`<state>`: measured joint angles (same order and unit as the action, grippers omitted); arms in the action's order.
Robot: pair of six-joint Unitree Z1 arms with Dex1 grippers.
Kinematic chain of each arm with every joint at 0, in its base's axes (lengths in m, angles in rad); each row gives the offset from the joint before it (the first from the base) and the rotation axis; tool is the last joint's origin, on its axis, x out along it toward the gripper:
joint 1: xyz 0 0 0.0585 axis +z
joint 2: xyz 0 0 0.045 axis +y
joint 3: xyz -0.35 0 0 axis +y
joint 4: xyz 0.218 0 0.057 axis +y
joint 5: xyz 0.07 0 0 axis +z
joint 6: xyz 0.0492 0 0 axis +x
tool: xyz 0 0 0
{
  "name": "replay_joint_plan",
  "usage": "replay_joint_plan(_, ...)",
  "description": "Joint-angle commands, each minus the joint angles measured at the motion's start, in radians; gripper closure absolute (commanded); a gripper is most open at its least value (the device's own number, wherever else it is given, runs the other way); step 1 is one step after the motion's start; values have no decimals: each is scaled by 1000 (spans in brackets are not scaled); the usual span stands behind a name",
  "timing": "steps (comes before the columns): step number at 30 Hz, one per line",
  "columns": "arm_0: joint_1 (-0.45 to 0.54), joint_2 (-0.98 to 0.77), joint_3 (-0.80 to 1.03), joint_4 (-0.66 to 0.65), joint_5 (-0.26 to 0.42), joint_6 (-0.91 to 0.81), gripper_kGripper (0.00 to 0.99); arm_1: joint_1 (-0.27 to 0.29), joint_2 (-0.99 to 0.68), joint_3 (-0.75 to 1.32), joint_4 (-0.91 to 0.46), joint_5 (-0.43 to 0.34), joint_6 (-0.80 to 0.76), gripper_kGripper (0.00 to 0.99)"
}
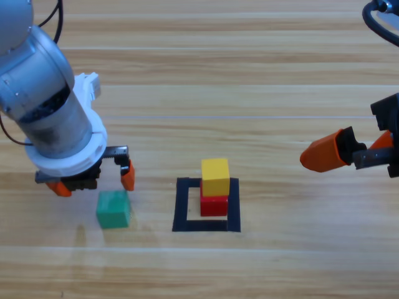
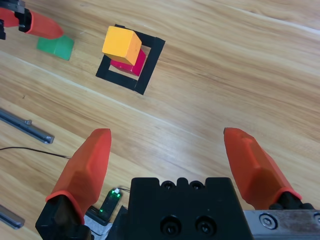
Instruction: Stack the blocks in the rectangular block: red at the bottom, yellow in the middle, green on top
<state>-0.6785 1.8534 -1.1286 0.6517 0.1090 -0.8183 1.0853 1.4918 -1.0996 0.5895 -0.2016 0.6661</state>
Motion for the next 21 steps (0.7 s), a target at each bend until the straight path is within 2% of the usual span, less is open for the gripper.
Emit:
replay_joint_plan(1, -32, 36, -13, -11, -12, -7, 17, -24, -5, 50, -33, 1, -2, 0)
replay_joint_plan(21, -79, 116, -14, -7, -3, 13, 16, -30, 42, 47, -47, -18, 10, 0)
